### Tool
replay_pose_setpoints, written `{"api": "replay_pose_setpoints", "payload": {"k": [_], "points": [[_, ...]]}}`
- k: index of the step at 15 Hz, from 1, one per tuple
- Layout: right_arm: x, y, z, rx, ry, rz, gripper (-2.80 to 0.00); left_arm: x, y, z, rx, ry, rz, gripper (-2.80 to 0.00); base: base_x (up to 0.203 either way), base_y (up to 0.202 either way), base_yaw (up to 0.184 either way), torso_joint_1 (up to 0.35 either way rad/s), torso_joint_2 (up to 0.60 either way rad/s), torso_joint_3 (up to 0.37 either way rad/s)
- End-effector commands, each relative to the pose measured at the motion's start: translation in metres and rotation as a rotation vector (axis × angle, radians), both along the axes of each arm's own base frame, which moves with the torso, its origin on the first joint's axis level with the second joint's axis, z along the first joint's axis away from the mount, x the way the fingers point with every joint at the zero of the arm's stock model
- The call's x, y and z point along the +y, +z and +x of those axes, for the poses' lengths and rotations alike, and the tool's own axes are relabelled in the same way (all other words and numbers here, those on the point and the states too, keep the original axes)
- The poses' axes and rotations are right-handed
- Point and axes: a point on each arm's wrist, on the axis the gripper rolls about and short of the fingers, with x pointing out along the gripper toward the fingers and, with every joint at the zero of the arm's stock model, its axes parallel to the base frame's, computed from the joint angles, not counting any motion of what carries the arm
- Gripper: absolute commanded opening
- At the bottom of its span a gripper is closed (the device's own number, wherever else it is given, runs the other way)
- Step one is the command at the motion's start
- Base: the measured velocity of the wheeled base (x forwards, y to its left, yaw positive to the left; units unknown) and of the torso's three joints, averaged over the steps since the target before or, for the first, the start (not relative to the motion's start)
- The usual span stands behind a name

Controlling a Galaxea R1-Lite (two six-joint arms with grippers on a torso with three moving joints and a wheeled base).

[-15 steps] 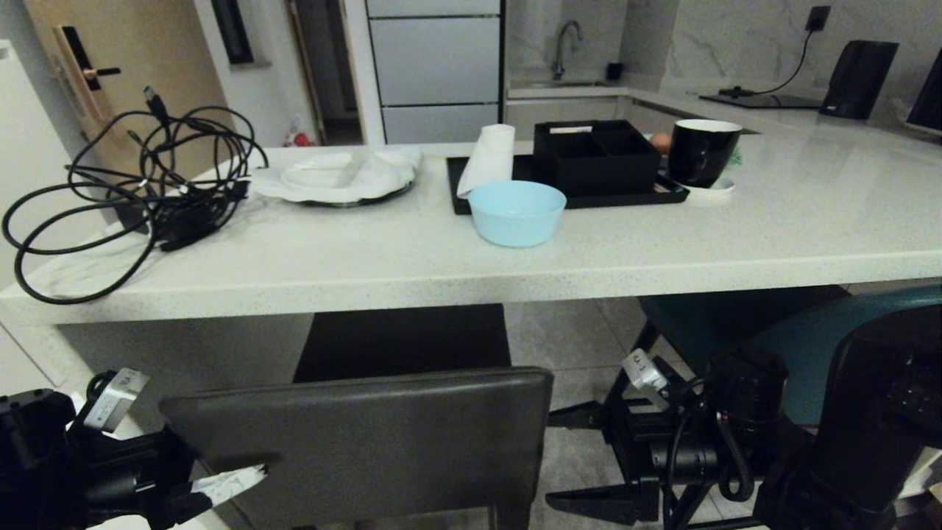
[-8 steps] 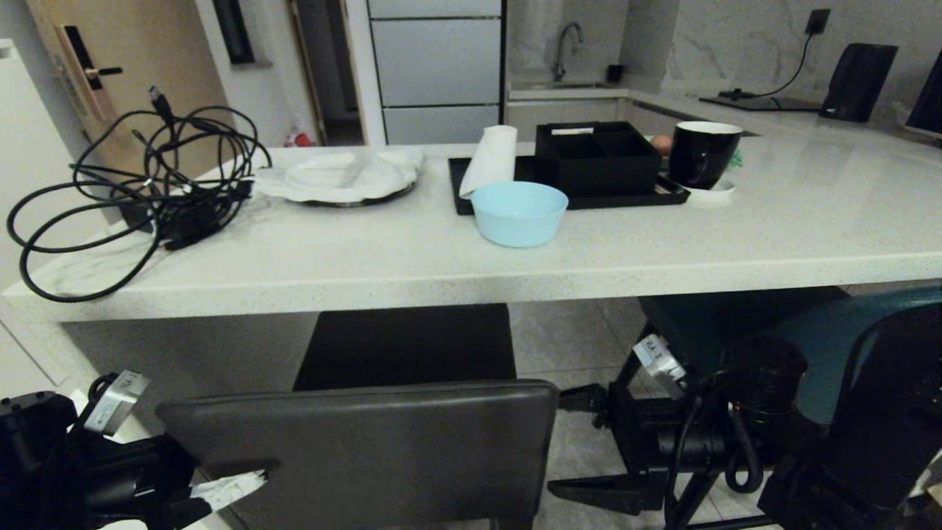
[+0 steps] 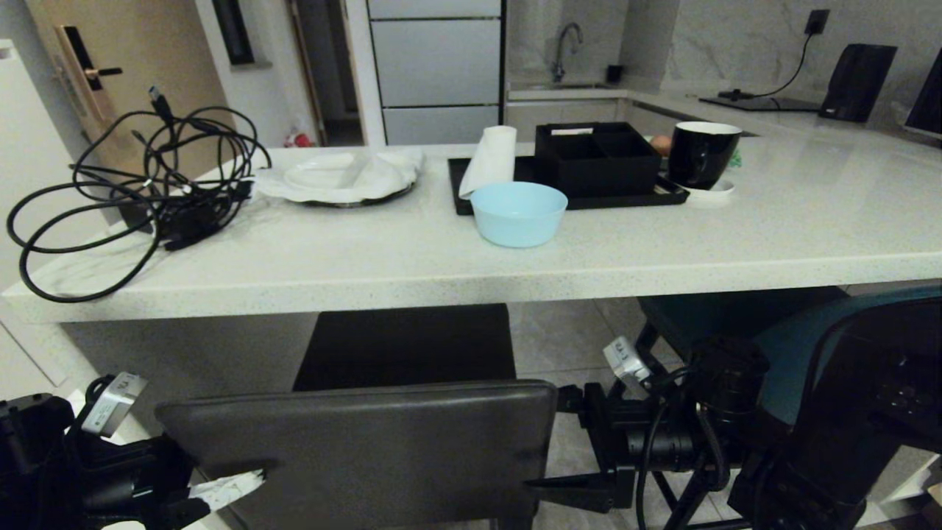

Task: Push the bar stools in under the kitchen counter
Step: Pull the gray chair out from under the dining table

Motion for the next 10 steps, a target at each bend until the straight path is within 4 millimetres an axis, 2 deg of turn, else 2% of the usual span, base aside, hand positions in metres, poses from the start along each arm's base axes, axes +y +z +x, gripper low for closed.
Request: {"api": "replay_pose_setpoints", "payload": {"k": [1, 8, 10], "points": [[0.011, -0.002, -0.001, -0.006, 0.038, 0.005, 0.0, -0.001, 0.0, 0.0, -0.006, -0.012, -0.001, 0.0, 0.0, 0.0, 0.0, 0.0, 0.0, 0.0], [0.034, -0.01, -0.001, -0.005, 0.063, 0.003, 0.0, -0.004, -0.003, -0.005, 0.004, -0.018, -0.002, 0.0, 0.0, 0.0, 0.0, 0.0, 0.0, 0.0], [0.035, -0.011, -0.002, -0.003, 0.064, 0.001, 0.0, -0.004, -0.004, -0.007, 0.008, -0.018, -0.003, 0.0, -0.151, 0.0, 0.0, 0.007, 0.0, -0.002]]}}
